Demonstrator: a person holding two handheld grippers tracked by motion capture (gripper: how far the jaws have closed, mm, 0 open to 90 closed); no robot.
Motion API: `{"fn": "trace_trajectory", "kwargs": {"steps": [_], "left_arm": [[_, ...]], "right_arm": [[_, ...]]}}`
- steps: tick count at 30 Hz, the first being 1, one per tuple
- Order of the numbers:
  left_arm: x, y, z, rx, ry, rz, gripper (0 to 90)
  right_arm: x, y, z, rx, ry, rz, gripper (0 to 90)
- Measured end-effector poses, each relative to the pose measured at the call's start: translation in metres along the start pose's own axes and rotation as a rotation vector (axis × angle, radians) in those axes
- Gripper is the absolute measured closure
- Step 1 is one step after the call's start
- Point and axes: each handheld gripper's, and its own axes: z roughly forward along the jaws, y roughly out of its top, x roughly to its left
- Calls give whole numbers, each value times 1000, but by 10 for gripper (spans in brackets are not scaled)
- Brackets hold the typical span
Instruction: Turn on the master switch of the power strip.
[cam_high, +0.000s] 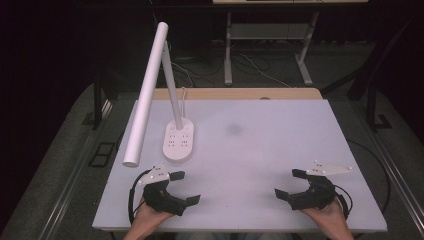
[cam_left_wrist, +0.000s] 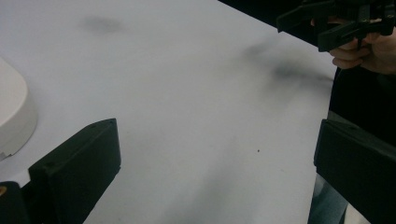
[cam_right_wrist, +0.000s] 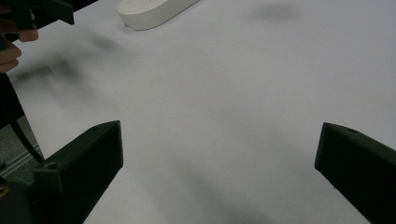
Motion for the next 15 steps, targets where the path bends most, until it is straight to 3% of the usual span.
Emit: {"fn": "trace_trajectory", "kwargs": {"steps": [3, 15], "left_arm": [[-1, 2, 1, 17, 13, 11, 0], [-1, 12, -6, 44, -1, -2, 0]], "right_arm": [[0, 0, 0, 5, 3, 1, 5], [-1, -2, -5, 14, 4, -11, 5]]}}
